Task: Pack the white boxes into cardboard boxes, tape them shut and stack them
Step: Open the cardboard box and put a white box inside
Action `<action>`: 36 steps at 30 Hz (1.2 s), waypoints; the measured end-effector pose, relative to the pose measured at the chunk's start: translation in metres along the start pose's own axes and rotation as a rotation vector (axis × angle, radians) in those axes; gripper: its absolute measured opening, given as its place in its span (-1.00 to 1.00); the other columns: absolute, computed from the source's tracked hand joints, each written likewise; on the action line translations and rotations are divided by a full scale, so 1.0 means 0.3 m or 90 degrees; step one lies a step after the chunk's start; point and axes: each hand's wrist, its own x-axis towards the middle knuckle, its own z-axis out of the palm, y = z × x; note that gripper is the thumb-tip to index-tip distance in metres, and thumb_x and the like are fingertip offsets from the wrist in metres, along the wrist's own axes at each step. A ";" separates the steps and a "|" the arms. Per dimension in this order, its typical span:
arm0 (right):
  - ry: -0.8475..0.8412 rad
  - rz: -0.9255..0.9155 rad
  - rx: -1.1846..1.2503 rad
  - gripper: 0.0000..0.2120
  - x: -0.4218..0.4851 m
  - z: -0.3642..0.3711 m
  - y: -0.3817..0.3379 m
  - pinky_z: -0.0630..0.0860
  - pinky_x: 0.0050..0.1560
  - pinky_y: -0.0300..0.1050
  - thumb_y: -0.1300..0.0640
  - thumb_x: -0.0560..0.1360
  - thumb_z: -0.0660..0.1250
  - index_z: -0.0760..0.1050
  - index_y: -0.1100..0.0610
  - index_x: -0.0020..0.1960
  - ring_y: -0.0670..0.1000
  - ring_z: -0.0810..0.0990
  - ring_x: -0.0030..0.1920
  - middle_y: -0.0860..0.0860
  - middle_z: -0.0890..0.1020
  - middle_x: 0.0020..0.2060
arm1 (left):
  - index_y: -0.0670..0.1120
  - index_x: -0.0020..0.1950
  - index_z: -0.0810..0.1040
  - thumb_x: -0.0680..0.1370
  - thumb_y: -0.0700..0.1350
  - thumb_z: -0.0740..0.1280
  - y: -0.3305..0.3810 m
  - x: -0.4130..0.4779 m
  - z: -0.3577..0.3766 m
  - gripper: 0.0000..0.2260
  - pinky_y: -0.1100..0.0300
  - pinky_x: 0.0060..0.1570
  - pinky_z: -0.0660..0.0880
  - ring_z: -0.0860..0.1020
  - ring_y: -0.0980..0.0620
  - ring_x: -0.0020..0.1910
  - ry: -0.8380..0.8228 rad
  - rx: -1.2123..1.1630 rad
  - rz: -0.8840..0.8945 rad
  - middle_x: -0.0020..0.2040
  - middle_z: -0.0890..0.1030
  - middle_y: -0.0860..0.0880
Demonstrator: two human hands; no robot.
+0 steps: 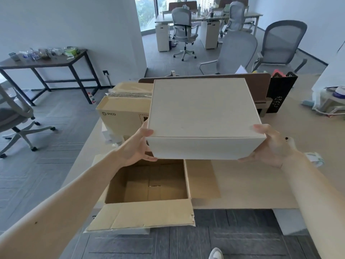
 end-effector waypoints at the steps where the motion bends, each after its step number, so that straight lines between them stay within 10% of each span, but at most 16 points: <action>1: 0.010 -0.004 0.011 -0.68 -0.024 0.029 0.020 0.33 0.20 0.53 -0.07 0.38 0.24 0.68 -0.09 0.02 0.14 0.66 -0.01 0.06 0.66 0.04 | 0.17 0.56 0.17 0.31 0.22 0.36 -0.011 -0.022 -0.010 -0.17 -0.13 -0.02 0.60 0.62 -0.11 0.22 -0.009 0.001 0.000 0.43 0.48 -0.01; 20: 0.049 0.046 0.032 -0.26 -0.104 0.450 0.351 0.44 0.16 0.47 -0.17 0.12 0.51 0.54 0.02 0.27 0.26 0.55 0.19 0.16 0.62 0.14 | 0.24 0.56 0.13 0.11 0.35 0.54 -0.228 -0.336 -0.316 0.08 -0.47 0.28 0.33 0.41 -0.27 0.39 -0.016 -0.033 -0.071 0.54 0.31 -0.08; 36: 0.014 0.155 0.042 -0.29 0.153 0.487 0.470 0.54 0.02 0.35 -0.15 0.25 0.41 0.45 0.01 0.38 0.27 0.53 0.20 0.20 0.57 0.25 | 0.18 0.52 0.21 0.24 0.19 0.46 -0.383 -0.331 -0.405 -0.12 -0.19 0.06 0.58 0.66 -0.07 0.07 0.060 -0.112 -0.114 0.39 0.44 -0.10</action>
